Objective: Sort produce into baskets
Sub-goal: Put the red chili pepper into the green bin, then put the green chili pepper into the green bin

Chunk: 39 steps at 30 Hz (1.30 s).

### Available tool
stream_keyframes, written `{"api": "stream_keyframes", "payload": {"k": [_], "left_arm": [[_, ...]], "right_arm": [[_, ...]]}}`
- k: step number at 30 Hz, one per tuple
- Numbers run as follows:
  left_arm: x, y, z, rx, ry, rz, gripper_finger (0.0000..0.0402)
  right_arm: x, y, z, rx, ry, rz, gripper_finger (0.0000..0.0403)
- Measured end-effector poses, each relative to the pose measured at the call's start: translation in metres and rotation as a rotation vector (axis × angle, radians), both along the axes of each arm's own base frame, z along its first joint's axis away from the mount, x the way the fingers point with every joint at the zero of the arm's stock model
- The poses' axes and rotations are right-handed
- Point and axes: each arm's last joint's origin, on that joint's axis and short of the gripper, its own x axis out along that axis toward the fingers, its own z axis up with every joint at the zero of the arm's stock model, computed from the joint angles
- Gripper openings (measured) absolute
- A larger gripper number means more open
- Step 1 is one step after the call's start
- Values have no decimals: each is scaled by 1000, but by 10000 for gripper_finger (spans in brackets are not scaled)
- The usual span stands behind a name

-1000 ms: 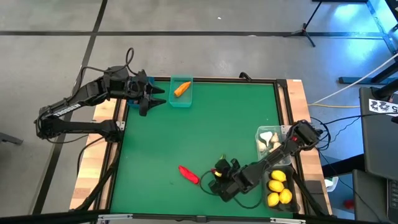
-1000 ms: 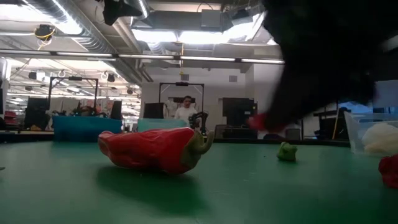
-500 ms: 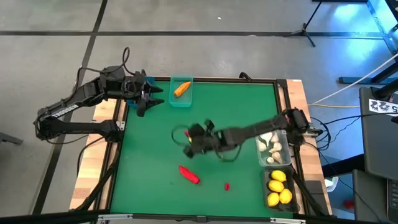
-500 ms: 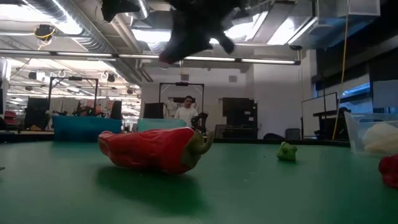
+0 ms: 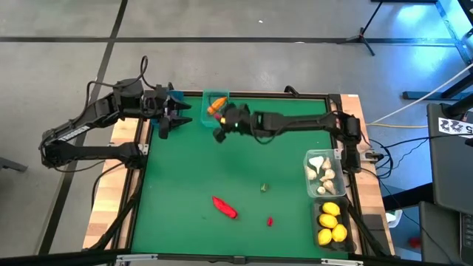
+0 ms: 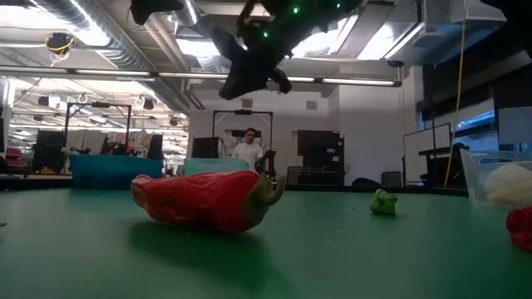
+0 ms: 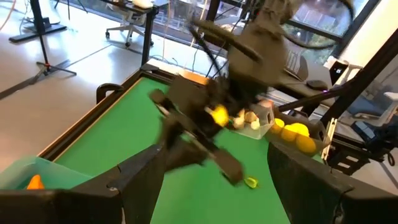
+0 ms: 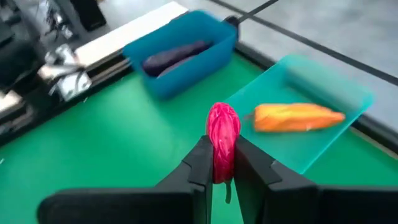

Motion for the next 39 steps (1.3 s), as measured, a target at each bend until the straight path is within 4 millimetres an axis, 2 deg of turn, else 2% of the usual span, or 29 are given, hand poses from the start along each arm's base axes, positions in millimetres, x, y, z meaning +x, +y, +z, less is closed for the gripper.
{"api": "stream_keyframes", "payload": {"k": [5,12,16,22,26,33,36,39], "left_arm": [[-1,-1,1,1,-3,1,276],[-2,0,0,8,4,35,276],[-2,1,-1,7,18,50,276],[-2,1,-1,6,23,60,276],[-2,1,-1,-11,19,66,276],[-2,1,-1,-16,18,67,276],[-2,1,-2,-19,20,68,276],[-2,1,-2,-28,22,70,276]], "right_arm": [[2,-36,-4,9,-55,-26,46],[14,-74,-38,18,-85,-80,47],[17,-93,-52,87,-111,-117,47],[21,-97,-63,124,-103,-120,52],[23,-95,-69,157,-95,-68,93],[23,-100,-66,142,-94,-57,200],[28,-102,-47,168,-130,1,226],[33,-100,-16,178,-122,144,232]]}}
